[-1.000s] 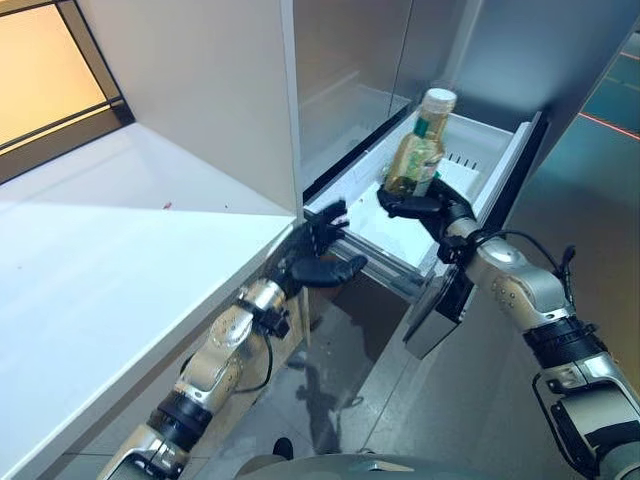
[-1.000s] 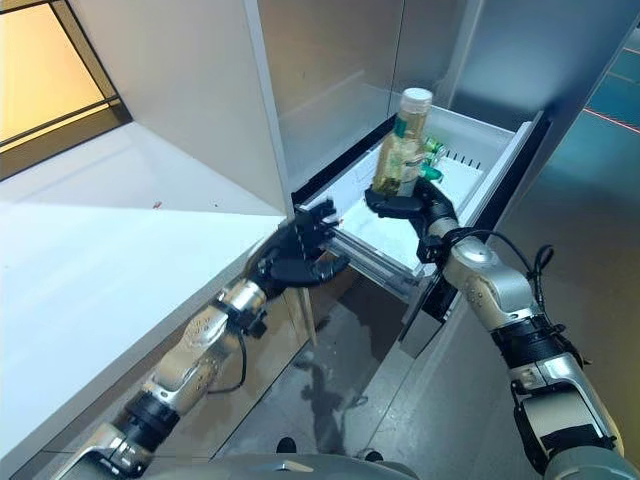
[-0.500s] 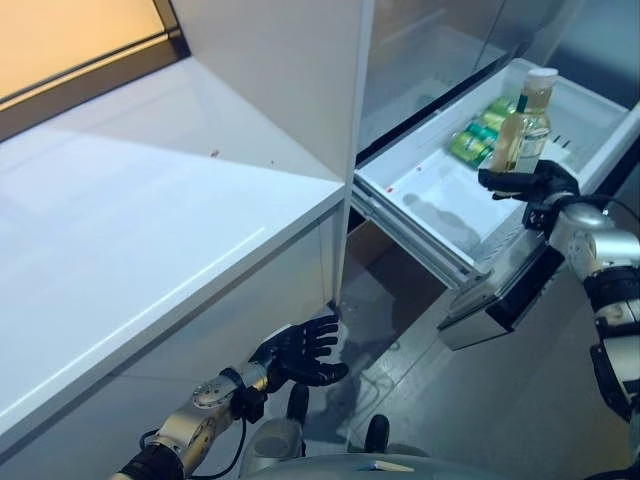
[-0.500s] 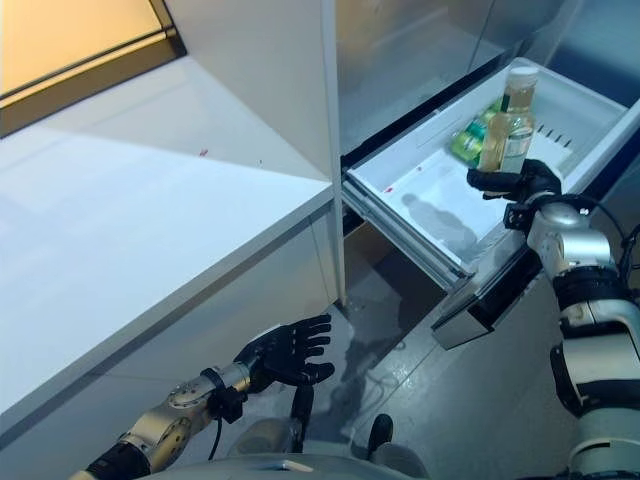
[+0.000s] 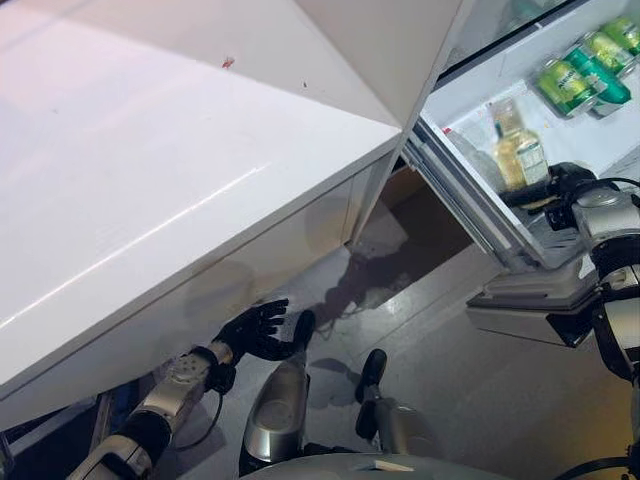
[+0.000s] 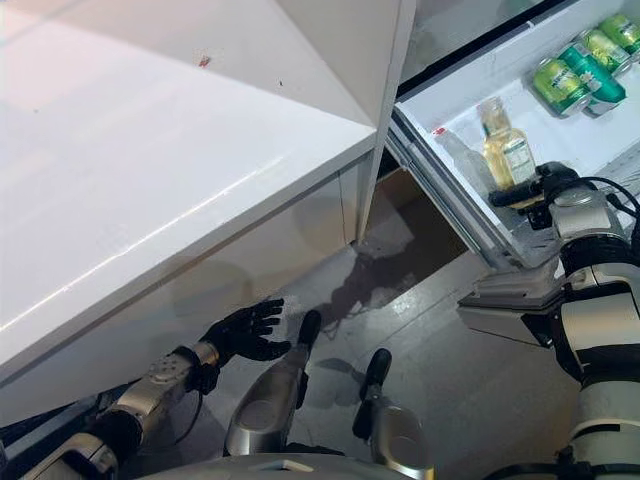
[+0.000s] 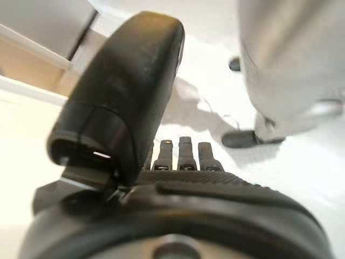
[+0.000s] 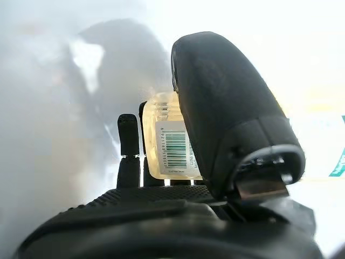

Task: Put drinks into fridge and close the fridge

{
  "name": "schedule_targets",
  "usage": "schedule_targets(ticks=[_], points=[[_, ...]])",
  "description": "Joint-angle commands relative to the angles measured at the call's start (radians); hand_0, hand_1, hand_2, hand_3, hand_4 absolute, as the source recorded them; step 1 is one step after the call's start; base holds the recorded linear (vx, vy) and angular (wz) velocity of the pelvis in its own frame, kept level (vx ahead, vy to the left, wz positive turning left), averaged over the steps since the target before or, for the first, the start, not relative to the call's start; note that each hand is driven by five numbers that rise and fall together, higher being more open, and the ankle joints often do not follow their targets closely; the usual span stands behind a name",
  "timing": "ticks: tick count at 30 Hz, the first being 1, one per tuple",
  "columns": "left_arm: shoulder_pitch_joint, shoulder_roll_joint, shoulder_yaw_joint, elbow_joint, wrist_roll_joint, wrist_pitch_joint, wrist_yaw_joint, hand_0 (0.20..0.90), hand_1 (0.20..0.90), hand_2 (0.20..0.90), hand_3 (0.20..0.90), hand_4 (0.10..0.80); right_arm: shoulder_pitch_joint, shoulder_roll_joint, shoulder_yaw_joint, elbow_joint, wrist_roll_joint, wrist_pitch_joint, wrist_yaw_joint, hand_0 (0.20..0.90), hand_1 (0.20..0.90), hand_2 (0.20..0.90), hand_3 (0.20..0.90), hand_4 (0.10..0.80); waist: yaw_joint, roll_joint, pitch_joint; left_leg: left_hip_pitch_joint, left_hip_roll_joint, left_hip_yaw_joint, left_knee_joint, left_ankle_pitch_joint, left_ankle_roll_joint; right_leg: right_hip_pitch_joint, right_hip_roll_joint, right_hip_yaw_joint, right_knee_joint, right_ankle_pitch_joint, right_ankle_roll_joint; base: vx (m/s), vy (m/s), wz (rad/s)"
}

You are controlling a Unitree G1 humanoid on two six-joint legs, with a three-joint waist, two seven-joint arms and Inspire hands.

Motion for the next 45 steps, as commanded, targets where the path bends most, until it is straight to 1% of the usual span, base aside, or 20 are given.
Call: schedule_targets(ticks=[1,3,6,8,10,11,15,19,20,21,22,24,25,26,27,28,32,38,41,45], points=[[0.064,0.014,0.026,0.005,0.069,-0.066,-0.015,0.900,0.900,0.900,0.900,0.800,-0.107,-0.220,0.083,-0.014,-0.104,0.029,-0.005,0.300,0.300,0.300,0.200,0.100,-0.041,-0.022,-0.051,-0.039,-0.062,0.084,0.163,-0.171,0.076,-0.123,0.047,0.035,0.217,-0.095,-0.045,0.005,-0.031,-0.03],[0.049,0.020,0.022,0.025,0.134,-0.062,-0.007,0.900,0.900,0.900,0.900,0.800,-0.111,-0.214,0.092,0.024,-0.195,0.047,0.031,0.300,0.300,0.300,0.200,0.100,-0.036,-0.021,-0.044,-0.045,-0.064,0.082,0.170,-0.173,0.077,-0.125,0.046,0.034,0.220,-0.096,-0.045,-0.001,-0.042,-0.01],[0.043,0.029,0.023,0.037,0.161,-0.055,-0.010,0.900,0.900,0.900,0.900,0.800,-0.122,-0.213,0.114,0.044,-0.224,0.067,0.070,0.300,0.300,0.300,0.200,0.100,-0.031,-0.022,-0.040,-0.050,-0.063,0.080,0.173,-0.172,0.076,-0.125,0.046,0.032,0.220,-0.096,-0.045,-0.009,-0.038,-0.01],[0.043,0.034,0.025,0.045,0.158,-0.055,-0.015,0.900,0.900,0.900,0.900,0.800,-0.134,-0.219,0.142,0.067,-0.321,0.071,0.124,0.300,0.300,0.300,0.200,0.100,-0.024,-0.018,-0.033,-0.052,-0.063,0.079,0.179,-0.174,0.074,-0.124,0.045,0.030,0.221,-0.098,-0.046,0.000,0.000,0.00],[0.042,0.033,0.029,0.046,0.161,-0.052,-0.018,0.900,0.900,0.900,0.900,0.800,-0.138,-0.217,0.153,0.078,-0.333,0.075,0.142,0.300,0.300,0.300,0.200,0.100,-0.021,-0.016,-0.034,-0.060,-0.065,0.075,0.181,-0.169,0.073,-0.126,0.043,0.025,0.218,-0.096,-0.046,-0.009,-0.008,-0.02],[0.043,0.032,0.029,0.046,0.157,-0.050,-0.018,0.900,0.900,0.900,0.900,0.800,-0.139,-0.206,0.161,0.079,-0.343,0.098,0.186,0.300,0.300,0.300,0.200,0.100,-0.016,-0.013,-0.030,-0.058,-0.065,0.074,0.187,-0.171,0.070,-0.121,0.042,0.023,0.222,-0.099,-0.047,0.000,0.000,0.00],[0.044,0.031,0.038,0.044,0.151,-0.044,-0.029,0.900,0.900,0.900,0.900,0.800,-0.139,-0.182,0.161,0.111,-0.334,0.124,0.256,0.300,0.300,0.300,0.200,0.100,0.001,-0.007,-0.027,-0.059,-0.065,0.065,0.188,-0.168,0.065,-0.113,0.038,0.009,0.222,-0.103,-0.050,-0.006,-0.013,0.02],[0.044,0.031,0.042,0.033,0.158,-0.038,-0.029,0.900,0.900,0.900,0.900,0.800,-0.135,-0.160,0.158,0.140,-0.338,0.121,0.305,0.300,0.300,0.300,0.200,0.100,0.016,0.002,-0.023,-0.064,-0.069,0.051,0.188,-0.161,0.062,-0.110,0.033,-0.005,0.224,-0.106,-0.053,-0.027,-0.015,0.05],[0.046,0.030,0.042,0.032,0.158,-0.039,-0.027,0.900,0.900,0.900,0.900,0.800,-0.135,-0.157,0.158,0.143,-0.334,0.117,0.304,0.342,0.342,0.342,0.249,0.149,0.018,0.004,-0.023,-0.064,-0.070,0.049,0.188,-0.160,0.062,-0.110,0.032,-0.007,0.225,-0.107,-0.053,-0.014,0.010,0.05],[0.048,0.028,0.043,0.034,0.161,-0.039,-0.026,0.900,0.900,0.900,0.900,0.800,-0.137,-0.152,0.159,0.146,-0.329,0.116,0.299,0.347,0.347,0.347,0.255,0.155,0.020,0.006,-0.023,-0.064,-0.070,0.046,0.189,-0.159,0.061,-0.110,0.030,-0.011,0.227,-0.107,-0.053,-0.013,0.010,0.10],[0.049,0.026,0.045,0.036,0.163,-0.040,-0.026,0.900,0.900,0.900,0.900,0.800,-0.137,-0.147,0.158,0.149,-0.330,0.108,0.300,0.389,0.389,0.389,0.304,0.204,0.023,0.008,-0.023,-0.064,-0.071,0.044,0.190,-0.159,0.060,-0.108,0.029,-0.014,0.227,-0.108,-0.054,-0.016,0.014,0.13],[0.053,0.021,0.049,0.038,0.175,-0.036,-0.020,0.900,0.900,0.900,0.900,0.800,-0.131,-0.135,0.152,0.152,-0.330,0.097,0.294,0.561,0.561,0.561,0.505,0.405,0.027,0.011,-0.024,-0.064,-0.072,0.043,0.190,-0.157,0.059,-0.105,0.025,-0.021,0.228,-0.109,-0.054,-0.010,0.015,0.09],[0.053,0.020,0.049,0.039,0.176,-0.035,-0.018,0.900,0.900,0.900,0.900,0.800,-0.132,-0.134,0.152,0.153,-0.327,0.093,0.293,0.608,0.608,0.608,0.560,0.460,0.028,0.011,-0.024,-0.064,-0.072,0.043,0.190,-0.157,0.059,-0.104,0.025,-0.022,0.228,-0.110,-0.054,-0.005,0.011,0.07],[0.056,0.021,0.050,0.037,0.176,-0.033,-0.015,0.900,0.900,0.900,0.900,0.800,-0.131,-0.130,0.151,0.152,-0.325,0.092,0.291,0.724,0.724,0.724,0.694,0.594,0.030,0.011,-0.025,-0.062,-0.072,0.042,0.189,-0.156,0.058,-0.102,0.025,-0.023,0.228,-0.110,-0.054,-0.010,0.014,0.08],[0.059,0.023,0.053,0.035,0.177,-0.031,-0.014,0.900,0.900,0.900,0.900,0.800,-0.131,-0.128,0.151,0.151,-0.328,0.092,0.296,0.796,0.796,0.796,0.779,0.679,0.031,0.013,-0.024,-0.062,-0.072,0.042,0.189,-0.155,0.058,-0.104,0.023,-0.026,0.231,-0.110,-0.053,-0.017,0.018,0.08],[0.060,0.024,0.054,0.035,0.176,-0.032,-0.014,0.900,0.900,0.900,0.900,0.800,-0.131,-0.127,0.151,0.151,-0.329,0.091,0.299,0.900,0.900,0.900,0.900,0.800,0.031,0.013,-0.024,-0.062,-0.072,0.042,0.188,-0.154,0.058,-0.105,0.022,-0.027,0.231,-0.109,-0.053,-0.032,0.027,0.05],[0.062,0.019,0.059,0.035,0.179,-0.030,-0.009,0.900,0.900,0.900,0.900,0.800,-0.125,-0.119,0.149,0.150,-0.319,0.081,0.288,0.900,0.900,0.900,0.900,0.800,0.032,0.014,-0.023,-0.055,-0.071,0.045,0.179,-0.151,0.058,-0.102,0.020,-0.030,0.227,-0.106,-0.051,-0.026,0.022,0.01],[0.071,0.018,0.074,0.034,0.191,-0.025,-0.004,0.900,0.900,0.900,0.900,0.800,-0.134,-0.123,0.154,0.117,-0.311,0.057,0.284,0.900,0.900,0.900,0.900,0.800,0.026,0.003,-0.032,-0.030,-0.066,0.057,0.156,-0.149,0.058,-0.090,0.021,-0.025,0.214,-0.100,-0.045,-0.016,0.015,0.00],[0.078,0.019,0.087,0.029,0.196,-0.014,-0.002,0.900,0.900,0.900,0.900,0.800,-0.148,-0.144,0.165,0.067,-0.268,0.031,0.282,0.900,0.900,0.900,0.900,0.800,0.018,-0.008,-0.043,-0.007,-0.061,0.065,0.138,-0.148,0.056,-0.074,0.024,-0.021,0.204,-0.098,-0.041,-0.016,0.034,-0.01],[0.101,0.017,0.117,0.046,0.213,-0.004,0.007,0.900,0.900,0.900,0.900,0.800,-0.160,-0.206,0.166,-0.081,-0.213,0.013,0.280,0.900,0.900,0.900,0.900,0.800,-0.006,-0.038,-0.080,0.034,-0.052,0.087,0.101,-0.147,0.053,-0.051,0.029,-0.012,0.191,-0.098,-0.033,-0.009,0.039,-0.06]])
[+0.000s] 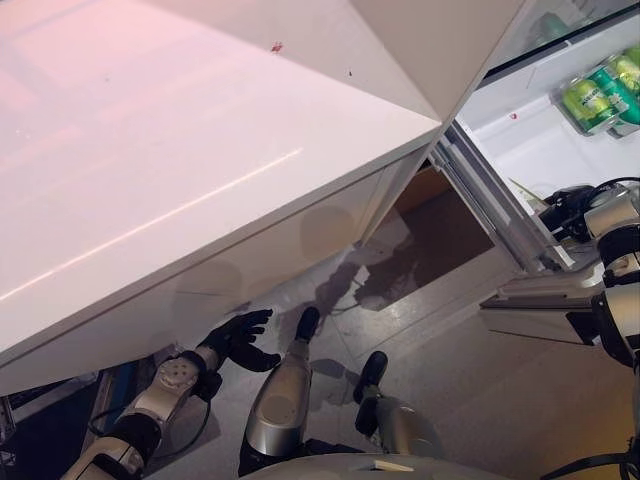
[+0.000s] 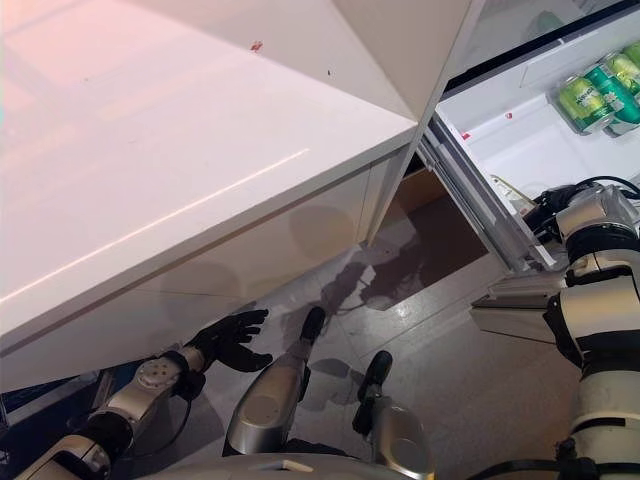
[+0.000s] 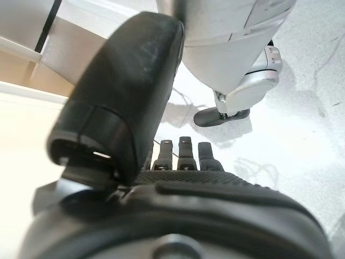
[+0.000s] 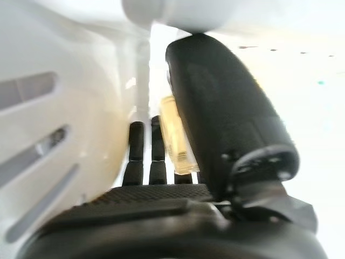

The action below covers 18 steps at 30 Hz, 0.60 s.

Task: Put drinks into fridge and close the fridge

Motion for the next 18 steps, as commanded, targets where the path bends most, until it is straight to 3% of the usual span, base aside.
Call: schedule_targets(ticks=[1,8,13,18], points=[[0.081,0.011,0.041,-0.001,0.039,-0.022,0.008,0.900,0.900,0.900,0.900,0.800,-0.070,-0.201,0.132,-0.165,0.037,-0.042,-0.037,0.900,0.900,0.900,0.900,0.800,-0.034,-0.042,-0.109,0.024,-0.037,0.105,0.074,-0.167,0.041,-0.059,0.048,0.004,0.135,-0.089,-0.040,-0.017,0.032,-0.10],[0.129,-0.034,0.101,0.080,0.095,-0.010,0.032,0.900,0.900,0.900,0.900,0.800,0.004,-0.329,0.024,-0.453,0.205,-0.057,-0.121,0.900,0.900,0.900,0.900,0.800,-0.098,-0.082,-0.210,0.087,-0.036,0.140,0.035,-0.175,0.039,-0.021,0.052,0.031,0.111,-0.086,-0.024,0.006,0.059,-0.11],[0.140,-0.077,0.127,0.171,0.119,-0.024,0.043,0.900,0.900,0.900,0.900,0.800,0.108,-0.367,-0.148,-0.648,0.350,-0.097,-0.269,0.900,0.900,0.900,0.900,0.800,-0.149,-0.085,-0.292,0.130,-0.038,0.178,0.016,-0.193,0.043,0.003,0.058,0.067,0.092,-0.090,-0.014,0.041,0.077,-0.27],[0.130,-0.106,0.131,0.242,0.142,-0.034,0.041,0.900,0.900,0.900,0.900,0.800,0.275,-0.328,-0.399,-0.747,0.682,-0.270,-0.564,0.900,0.900,0.900,0.900,0.800,-0.190,-0.072,-0.350,0.169,-0.043,0.206,0.023,-0.231,0.054,0.025,0.057,0.101,0.097,-0.106,-0.004,0.062,0.047,-0.27]])
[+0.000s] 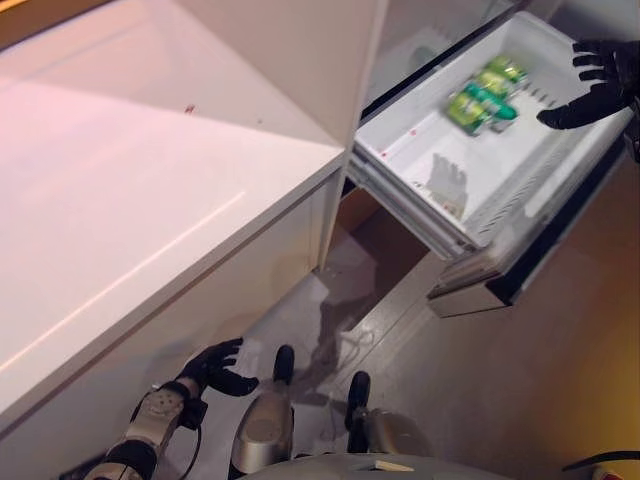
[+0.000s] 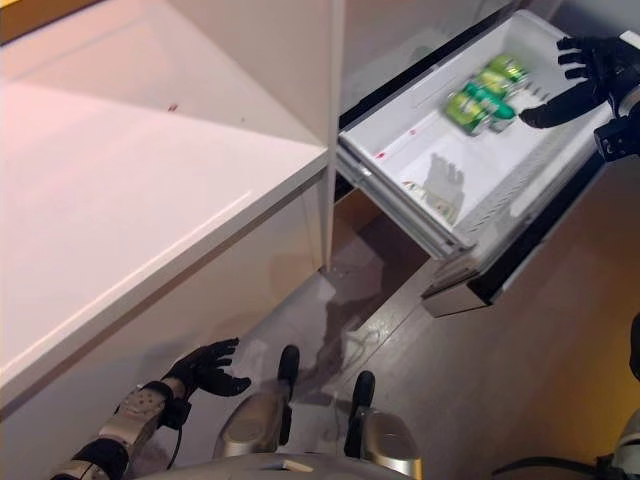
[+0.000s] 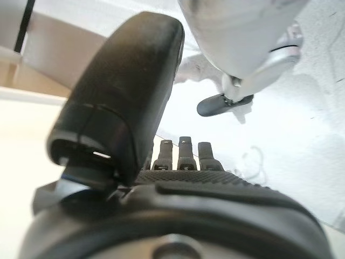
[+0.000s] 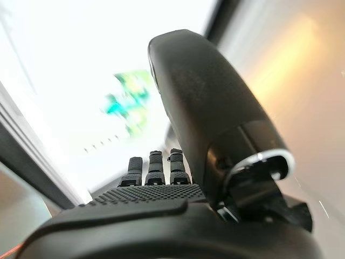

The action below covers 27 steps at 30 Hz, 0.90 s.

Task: Put drinks into fridge and close the fridge

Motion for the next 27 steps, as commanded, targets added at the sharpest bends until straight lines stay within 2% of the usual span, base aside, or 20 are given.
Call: schedule_targets(ticks=[1,3,4,7,8,9,15,18,21,22,23,24,27], points=[[0.049,-0.006,-0.030,0.055,0.033,-0.054,-0.003,0.900,0.900,0.900,0.900,0.800,0.078,-0.042,-0.122,-0.042,0.245,-0.192,-0.276,0.900,0.900,0.900,0.900,0.800,-0.030,0.007,-0.190,0.027,-0.058,0.087,0.111,-0.218,0.048,-0.041,0.050,-0.007,0.142,-0.112,-0.004,0.072,0.036,-0.16],[0.050,-0.014,-0.043,0.058,0.046,-0.058,-0.002,0.900,0.900,0.900,0.900,0.800,0.145,0.012,-0.213,-0.026,0.320,-0.290,-0.394,0.900,0.900,0.900,0.900,0.800,-0.034,0.014,-0.196,0.033,-0.063,0.087,0.131,-0.237,0.056,-0.035,0.044,0.003,0.155,-0.122,-0.003,0.052,0.035,-0.18],[0.050,-0.013,-0.047,0.059,0.044,-0.060,0.000,0.900,0.900,0.900,0.900,0.800,0.160,0.022,-0.229,-0.025,0.328,-0.303,-0.410,0.900,0.900,0.900,0.900,0.800,-0.033,0.014,-0.196,0.034,-0.063,0.087,0.136,-0.242,0.057,-0.035,0.043,0.005,0.159,-0.124,-0.003,0.040,0.030,-0.19],[0.040,-0.028,-0.071,0.059,0.026,-0.061,0.005,0.900,0.900,0.900,0.900,0.800,0.254,0.136,-0.334,-0.009,0.375,-0.462,-0.546,0.900,0.900,0.900,0.900,0.800,-0.035,0.029,-0.192,0.042,-0.071,0.082,0.175,-0.272,0.073,-0.026,0.032,0.014,0.184,-0.137,-0.001,0.052,0.023,-0.16],[0.039,-0.028,-0.077,0.060,0.022,-0.062,0.007,0.900,0.900,0.900,0.900,0.800,0.266,0.154,-0.346,-0.010,0.374,-0.473,-0.551,0.900,0.900,0.900,0.900,0.800,-0.035,0.030,-0.191,0.043,-0.072,0.081,0.181,-0.277,0.076,-0.025,0.032,0.015,0.189,-0.140,-0.002,0.081,0.010,-0.04],[0.035,-0.034,-0.090,0.056,0.016,-0.057,0.007,0.900,0.900,0.900,0.900,0.800,0.294,0.214,-0.373,0.014,0.398,-0.541,-0.636,0.900,0.900,0.900,0.900,0.800,-0.034,0.041,-0.187,0.044,-0.079,0.079,0.213,-0.296,0.085,-0.023,0.024,0.019,0.207,-0.149,-0.005,0.070,0.003,-0.04],[0.041,-0.040,-0.108,0.058,0.008,-0.048,0.011,0.900,0.900,0.900,0.900,0.800,0.329,0.301,-0.417,0.095,0.442,-0.665,-0.827,0.900,0.900,0.900,0.900,0.800,-0.017,0.054,-0.156,0.007,-0.087,0.072,0.349,-0.369,0.106,-0.039,-0.003,0.004,0.299,-0.191,-0.024,0.071,0.006,-0.07],[0.042,-0.042,-0.122,0.049,-0.002,-0.040,0.023,0.900,0.900,0.900,0.900,0.800,0.330,0.319,-0.423,0.133,0.471,-0.696,-0.848,0.900,0.900,0.900,0.900,0.800,-0.006,0.063,-0.125,-0.031,-0.091,0.066,0.417,-0.399,0.118,-0.068,-0.018,-0.011,0.374,-0.221,-0.040,0.031,0.026,0.13],[0.035,-0.042,-0.129,0.013,-0.037,-0.014,0.061,0.900,0.900,0.900,0.900,0.800,0.305,0.318,-0.402,0.160,0.546,-0.678,-0.814,0.900,0.900,0.900,0.900,0.800,0.008,0.076,-0.059,-0.147,-0.111,0.057,0.566,-0.446,0.142,-0.172,-0.042,-0.027,0.542,-0.270,-0.070,-0.075,0.034,0.17],[0.033,-0.042,-0.129,0.009,-0.040,-0.014,0.064,0.900,0.900,0.900,0.900,0.800,0.302,0.318,-0.399,0.161,0.555,-0.676,-0.806,0.900,0.900,0.900,0.900,0.800,0.009,0.076,-0.052,-0.166,-0.112,0.058,0.588,-0.452,0.144,-0.191,-0.045,-0.028,0.567,-0.277,-0.072,-0.169,0.026,0.14],[0.030,-0.039,-0.127,-0.002,-0.062,-0.010,0.081,0.900,0.900,0.900,0.900,0.800,0.286,0.316,-0.386,0.174,0.580,-0.668,-0.765,0.900,0.900,0.900,0.900,0.800,0.014,0.077,-0.028,-0.222,-0.116,0.064,0.658,-0.480,0.151,-0.248,-0.053,-0.030,0.646,-0.308,-0.081,-0.138,0.018,0.15],[0.029,-0.038,-0.125,-0.007,-0.067,-0.010,0.086,0.900,0.900,0.900,0.900,0.800,0.280,0.316,-0.381,0.175,0.602,-0.659,-0.743,0.900,0.900,0.900,0.900,0.800,0.016,0.078,-0.018,-0.239,-0.116,0.065,0.677,-0.484,0.153,-0.267,-0.056,-0.033,0.671,-0.314,-0.086,-0.202,0.029,0.20],[0.027,-0.034,-0.120,-0.033,-0.085,-0.008,0.108,0.900,0.900,0.900,0.900,0.800,0.253,0.314,-0.343,0.184,0.698,-0.608,-0.572,0.900,0.900,0.900,0.900,0.800,0.026,0.079,0.024,-0.335,-0.121,0.068,0.778,-0.502,0.163,-0.370,-0.079,-0.040,0.794,-0.344,-0.108,-0.133,0.022,0.13]])
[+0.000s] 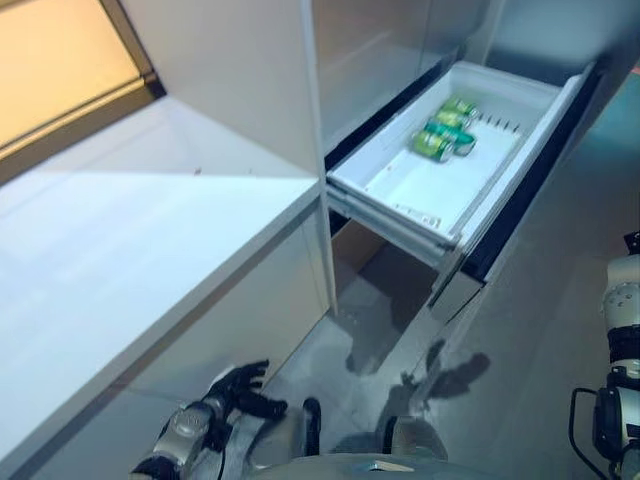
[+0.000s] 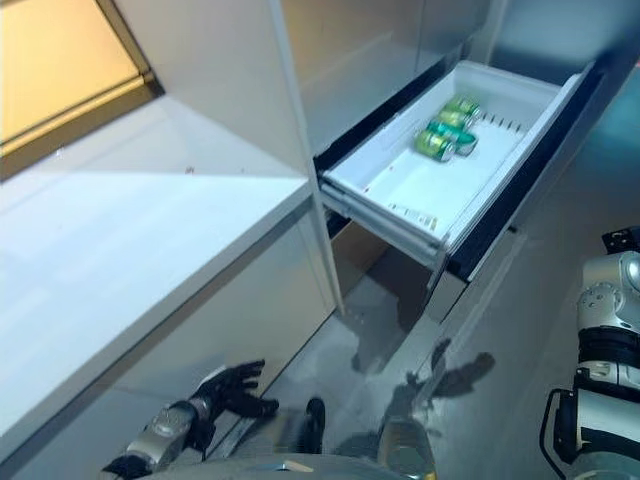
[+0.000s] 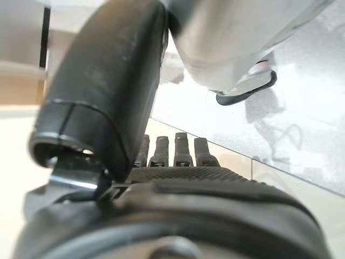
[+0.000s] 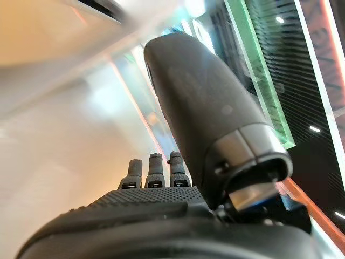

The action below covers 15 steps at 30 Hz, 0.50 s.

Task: Put drinks into fridge and close the fridge

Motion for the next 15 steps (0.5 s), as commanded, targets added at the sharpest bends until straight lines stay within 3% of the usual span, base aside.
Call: schedule_targets(ticks=[1,2,7,12,15], points=[[0.070,0.036,-0.023,-0.021,0.000,0.012,0.057,0.900,0.900,0.900,0.900,0.800,-0.088,-0.068,0.049,-0.065,0.051,-0.009,0.191,0.900,0.900,0.900,0.900,0.800,0.037,-0.031,0.015,0.016,-0.070,0.058,0.085,-0.196,0.127,-0.020,0.027,-0.087,0.102,-0.043,-0.116,-0.028,0.017,0.11],[0.071,0.037,-0.019,-0.025,-0.008,0.001,0.063,0.900,0.900,0.900,0.900,0.800,-0.105,-0.075,0.067,-0.054,0.073,0.016,0.232,0.900,0.900,0.900,0.900,0.800,0.044,-0.027,0.031,-0.014,-0.074,0.050,0.132,-0.226,0.125,-0.056,0.028,-0.077,0.158,-0.078,-0.118,-0.043,0.023,0.12],[0.068,0.030,-0.019,-0.041,-0.033,-0.024,0.082,0.900,0.900,0.900,0.900,0.800,-0.192,-0.103,0.118,0.030,0.121,0.105,0.375,0.900,0.900,0.900,0.900,0.800,0.067,-0.016,0.062,-0.096,-0.082,0.047,0.194,-0.220,0.120,-0.141,0.020,-0.087,0.247,-0.100,-0.136,-0.062,0.024,0.06],[0.080,0.039,-0.002,-0.069,-0.055,-0.053,0.070,0.900,0.900,0.900,0.900,0.800,-0.260,-0.111,0.204,0.056,0.156,0.223,0.709,0.900,0.900,0.900,0.900,0.800,0.101,-0.006,0.077,-0.121,-0.095,0.031,0.183,-0.190,0.107,-0.167,0.013,-0.106,0.274,-0.105,-0.140,-0.023,0.014,0.08],[0.092,0.047,0.007,-0.078,-0.052,-0.059,0.062,0.900,0.900,0.900,0.900,0.800,-0.269,-0.115,0.226,0.059,0.174,0.250,0.827,0.900,0.900,0.900,0.900,0.800,0.115,-0.007,0.080,-0.120,-0.100,0.021,0.174,-0.180,0.101,-0.160,0.008,-0.117,0.273,-0.105,-0.138,0.022,-0.011,0.13]])
